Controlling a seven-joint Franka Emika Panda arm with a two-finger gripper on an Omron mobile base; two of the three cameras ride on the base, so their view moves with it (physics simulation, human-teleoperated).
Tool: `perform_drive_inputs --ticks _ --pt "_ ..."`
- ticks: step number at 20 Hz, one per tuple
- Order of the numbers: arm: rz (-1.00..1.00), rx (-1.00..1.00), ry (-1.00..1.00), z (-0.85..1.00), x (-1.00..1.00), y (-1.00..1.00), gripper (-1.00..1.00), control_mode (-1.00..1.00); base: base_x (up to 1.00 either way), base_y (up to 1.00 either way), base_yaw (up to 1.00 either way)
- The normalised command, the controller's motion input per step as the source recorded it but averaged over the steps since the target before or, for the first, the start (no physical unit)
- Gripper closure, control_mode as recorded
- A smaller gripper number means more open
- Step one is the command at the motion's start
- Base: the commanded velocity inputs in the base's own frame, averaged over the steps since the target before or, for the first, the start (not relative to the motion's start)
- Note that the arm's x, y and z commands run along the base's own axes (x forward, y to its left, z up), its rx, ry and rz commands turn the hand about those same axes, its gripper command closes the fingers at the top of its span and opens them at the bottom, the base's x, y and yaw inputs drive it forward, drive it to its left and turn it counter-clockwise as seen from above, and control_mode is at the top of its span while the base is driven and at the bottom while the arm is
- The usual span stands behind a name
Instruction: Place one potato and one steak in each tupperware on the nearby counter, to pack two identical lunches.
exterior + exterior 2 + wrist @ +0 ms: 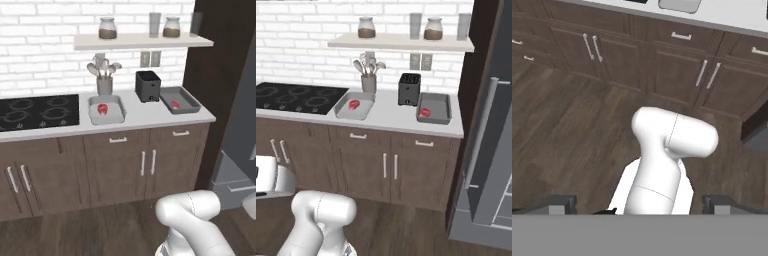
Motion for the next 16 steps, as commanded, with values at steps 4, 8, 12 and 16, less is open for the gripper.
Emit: perform_drive_inputs --ticks 4,8,12,16 --pt "0.0 0.0 0.0 0.0 0.0 0.0 -1.0 1.0 -0.07 -1.0 0.07" --pt "0.0 0.0 0.0 0.0 0.0 0.0 -1.0 1.0 -0.05 -1.0 0.05" --pt "0.0 0.0 0.0 0.0 0.0 0.0 -1.0 1.0 0.0 -0.99 0.01" --pt "0.0 0.0 0.0 0.0 0.0 0.0 -1.0 1.0 0.0 -0.83 0.05"
